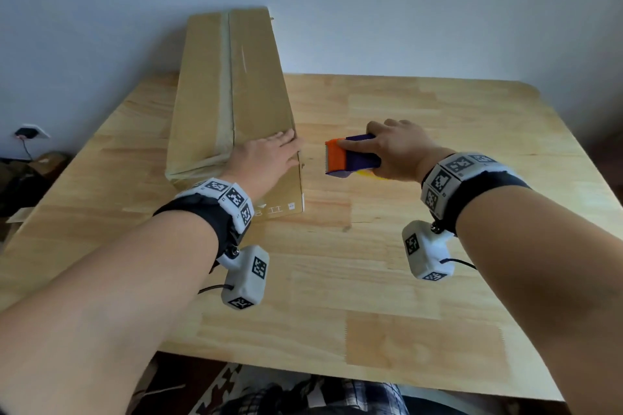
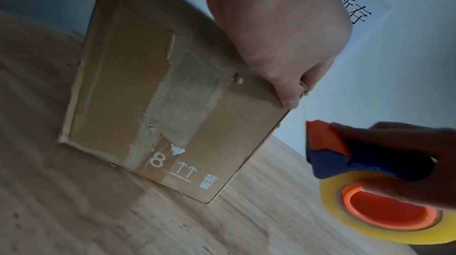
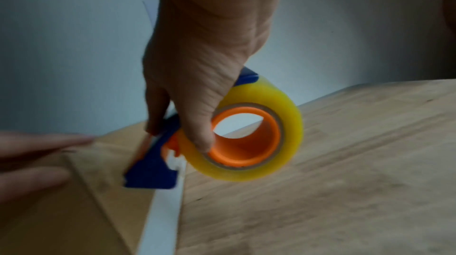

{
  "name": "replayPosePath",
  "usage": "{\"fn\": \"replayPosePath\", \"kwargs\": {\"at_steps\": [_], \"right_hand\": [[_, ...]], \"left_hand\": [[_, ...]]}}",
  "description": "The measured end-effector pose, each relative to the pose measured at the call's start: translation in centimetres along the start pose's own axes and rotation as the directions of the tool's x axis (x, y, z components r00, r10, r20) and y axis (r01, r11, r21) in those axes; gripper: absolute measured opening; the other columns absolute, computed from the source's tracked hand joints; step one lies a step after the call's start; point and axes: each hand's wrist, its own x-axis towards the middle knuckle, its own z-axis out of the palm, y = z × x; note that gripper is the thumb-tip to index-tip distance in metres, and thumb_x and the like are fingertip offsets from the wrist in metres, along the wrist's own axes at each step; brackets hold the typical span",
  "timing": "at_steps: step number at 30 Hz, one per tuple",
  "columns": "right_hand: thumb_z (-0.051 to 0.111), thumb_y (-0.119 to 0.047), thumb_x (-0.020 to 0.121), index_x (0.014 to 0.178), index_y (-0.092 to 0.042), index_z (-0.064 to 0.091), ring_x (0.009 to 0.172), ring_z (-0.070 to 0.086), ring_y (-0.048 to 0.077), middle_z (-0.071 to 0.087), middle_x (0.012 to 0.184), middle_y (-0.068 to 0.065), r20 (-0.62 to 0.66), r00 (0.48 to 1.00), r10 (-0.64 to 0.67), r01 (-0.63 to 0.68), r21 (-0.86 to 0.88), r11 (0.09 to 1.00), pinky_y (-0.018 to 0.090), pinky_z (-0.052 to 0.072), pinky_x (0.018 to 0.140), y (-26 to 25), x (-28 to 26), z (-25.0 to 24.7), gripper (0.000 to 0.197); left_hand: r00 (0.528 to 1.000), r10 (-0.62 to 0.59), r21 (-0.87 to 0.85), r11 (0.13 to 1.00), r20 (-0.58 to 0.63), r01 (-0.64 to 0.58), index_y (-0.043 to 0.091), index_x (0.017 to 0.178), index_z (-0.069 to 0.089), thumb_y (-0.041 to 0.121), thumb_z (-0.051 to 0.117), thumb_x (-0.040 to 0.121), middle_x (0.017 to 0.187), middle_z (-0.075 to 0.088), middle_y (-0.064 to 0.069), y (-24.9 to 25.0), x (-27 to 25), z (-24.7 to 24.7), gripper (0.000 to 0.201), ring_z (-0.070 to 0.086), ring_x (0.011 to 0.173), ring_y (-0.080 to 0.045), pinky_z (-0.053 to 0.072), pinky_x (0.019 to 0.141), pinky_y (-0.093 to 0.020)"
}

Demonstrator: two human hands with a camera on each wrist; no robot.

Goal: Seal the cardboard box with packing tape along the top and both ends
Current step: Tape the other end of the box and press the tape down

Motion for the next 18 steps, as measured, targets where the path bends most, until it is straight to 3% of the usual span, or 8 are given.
{"fn": "replayPosePath", "kwargs": {"at_steps": [3, 8, 13, 16, 18], "right_hand": [[0.049, -0.032, 0.093, 0.143, -0.052, 0.023, 0.1, 0.055, 0.028, 0.053, 0.113, 0.004, 0.118, 0.993, -0.015, 0.025, -0.083, 0.996, 0.033, 0.038, 0.072, -1.7, 2.1, -2.2, 0.06], [0.055, -0.018, 0.086, 0.134, -0.057, 0.037, 0.09, 0.06, 0.022, 0.059, 0.103, -0.003, 0.314, 0.949, 0.027, -0.009, -0.057, 0.998, 0.029, 0.042, 0.061, -3.0, 4.4, -4.7, 0.064], [0.059, -0.018, 0.082, 0.122, -0.048, 0.054, 0.081, 0.06, 0.019, 0.063, 0.095, -0.006, 0.409, 0.909, 0.083, -0.093, 0.005, 0.996, 0.024, 0.039, 0.054, -3.0, 4.4, -6.1, 0.051], [0.061, -0.025, 0.08, 0.098, -0.03, 0.065, 0.079, 0.061, 0.021, 0.064, 0.092, -0.005, 0.453, 0.878, 0.154, -0.109, -0.124, 0.986, 0.026, 0.044, 0.064, -2.5, 2.8, -4.7, 0.018], [0.058, -0.024, 0.084, 0.101, -0.032, 0.064, 0.089, 0.063, 0.022, 0.065, 0.1, -0.004, 0.454, 0.87, 0.192, -0.134, -0.157, 0.978, 0.029, 0.043, 0.068, -1.0, 1.3, -2.7, 0.021]], "left_hand": [[1.0, -0.018, -0.012, 1.0, -0.002, 0.018, 0.029, 0.148, 0.024, 0.039, 0.024, 0.102, 0.156, 0.02, 0.006, -0.4, 0.0, 0.3, 0.047, 0.029, 0.14, -0.01, 0.04, 0.1, -0.03], [0.999, 0.019, 0.125, 0.992, 0.038, -0.023, 0.029, 0.15, 0.006, 0.039, 0.017, 0.103, 0.158, 0.01, 0.011, -0.2, -0.1, 0.1, 0.05, 0.02, 0.141, -0.002, 0.042, 0.092, -0.024], [0.998, 0.018, 0.168, 0.985, 0.057, -0.027, 0.027, 0.151, 0.004, 0.039, 0.016, 0.103, 0.158, 0.008, 0.01, 0.0, 0.1, 0.1, 0.05, 0.018, 0.142, -0.001, 0.046, 0.085, -0.026], [1.0, -0.025, 0.048, 0.999, 0.018, 0.024, 0.029, 0.15, 0.013, 0.038, 0.02, 0.103, 0.157, 0.014, 0.01, -0.7, -0.2, 0.7, 0.048, 0.021, 0.141, -0.003, 0.042, 0.096, -0.026], [1.0, -0.03, -0.013, 0.999, -0.002, 0.03, 0.028, 0.148, 0.022, 0.038, 0.023, 0.103, 0.155, 0.021, 0.009, -1.1, -0.5, 0.9, 0.047, 0.026, 0.14, -0.006, 0.043, 0.101, -0.029]]}}
